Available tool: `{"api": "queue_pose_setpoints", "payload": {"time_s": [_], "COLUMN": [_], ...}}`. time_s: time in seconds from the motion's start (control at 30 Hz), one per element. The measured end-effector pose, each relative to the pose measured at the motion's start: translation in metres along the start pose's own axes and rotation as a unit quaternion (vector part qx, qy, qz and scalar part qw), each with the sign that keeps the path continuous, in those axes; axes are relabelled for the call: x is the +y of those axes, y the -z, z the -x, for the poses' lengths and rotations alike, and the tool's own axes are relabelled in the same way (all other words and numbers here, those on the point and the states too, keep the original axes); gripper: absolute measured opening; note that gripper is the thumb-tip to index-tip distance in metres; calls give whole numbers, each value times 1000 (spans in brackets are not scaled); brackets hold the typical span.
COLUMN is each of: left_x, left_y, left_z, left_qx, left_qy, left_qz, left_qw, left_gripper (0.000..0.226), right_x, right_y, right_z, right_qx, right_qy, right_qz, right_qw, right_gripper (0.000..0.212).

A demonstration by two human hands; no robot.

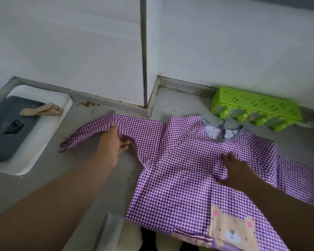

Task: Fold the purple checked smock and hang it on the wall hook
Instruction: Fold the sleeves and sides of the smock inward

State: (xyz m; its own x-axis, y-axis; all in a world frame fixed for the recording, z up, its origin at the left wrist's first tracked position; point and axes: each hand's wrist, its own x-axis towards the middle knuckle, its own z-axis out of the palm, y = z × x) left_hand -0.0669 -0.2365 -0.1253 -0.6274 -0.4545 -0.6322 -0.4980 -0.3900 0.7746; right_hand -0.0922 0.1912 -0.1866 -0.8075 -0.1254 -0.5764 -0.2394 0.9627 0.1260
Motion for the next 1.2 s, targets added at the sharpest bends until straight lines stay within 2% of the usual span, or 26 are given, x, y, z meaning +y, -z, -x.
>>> {"api": "queue_pose_setpoints", "payload": {"time_s": [0.1,0.17,0.2,0.23,0.27,0.33,0.37,0.4,0.47,0.5,0.6,0.67,0.7,0.77,0.87,0.93,0.97,1.03,1.1,1.13,1.2], "left_x": [9,10,10,8,5,-17,-31,-43,-68,-76,-92,-98,-101,-105,-107,-108,-110,-114,-117,-118,-116], "left_y": [-44,-76,-90,-107,-121,-148,-155,-160,-165,-158,-156,-165,-171,-187,-205,-209,-210,-208,-206,-206,-206], "left_z": [34,70,86,102,114,120,116,110,87,72,57,59,60,64,71,72,71,66,61,60,57], "left_qx": [24,-5,-44,-111,-195,-339,-384,-403,-385,-365,-329,-317,-308,-299,-284,-275,-268,-256,-246,-243,-235], "left_qy": [-95,-223,-312,-388,-436,-427,-413,-404,-368,-345,-314,-331,-344,-370,-339,-278,-256,-227,-199,-192,-187], "left_qz": [-203,-328,-370,-423,-494,-654,-690,-710,-764,-790,-818,-811,-807,-794,-781,-770,-762,-751,-743,-743,-750], "left_qw": [974,918,874,811,727,525,454,413,364,352,353,363,368,379,441,503,531,564,589,593,589], "left_gripper": [49,53,58,62,66,75,80,86,94,89,68,67,67,65,45,26,24,26,28,29,25], "right_x": [6,7,9,16,20,36,41,46,62,61,73,77,76,72,52,35,28,17,16,17,24], "right_y": [0,6,8,9,11,17,20,23,23,25,18,14,12,17,26,32,35,38,39,38,38], "right_z": [-4,1,2,2,3,4,3,4,1,0,-6,-5,-3,3,7,6,5,3,-3,-5,-6], "right_qx": [-10,-7,-4,1,4,16,22,17,-1,4,46,56,58,62,23,11,7,19,17,7,-12], "right_qy": [10,8,19,34,49,63,61,51,42,39,-16,-53,-56,-14,30,28,19,-18,-78,-97,-82], "right_qz": [-1,-26,-44,-56,-57,-69,-98,-146,-254,-291,-397,-452,-460,-430,-375,-323,-293,-236,-266,-315,-401], "right_qw": [1000,1000,999,998,997,995,993,988,966,956,916,889,884,900,926,946,956,971,961,944,912], "right_gripper": [139,136,133,125,115,91,78,67,58,58,52,50,51,63,90,105,110,115,105,92,54]}}
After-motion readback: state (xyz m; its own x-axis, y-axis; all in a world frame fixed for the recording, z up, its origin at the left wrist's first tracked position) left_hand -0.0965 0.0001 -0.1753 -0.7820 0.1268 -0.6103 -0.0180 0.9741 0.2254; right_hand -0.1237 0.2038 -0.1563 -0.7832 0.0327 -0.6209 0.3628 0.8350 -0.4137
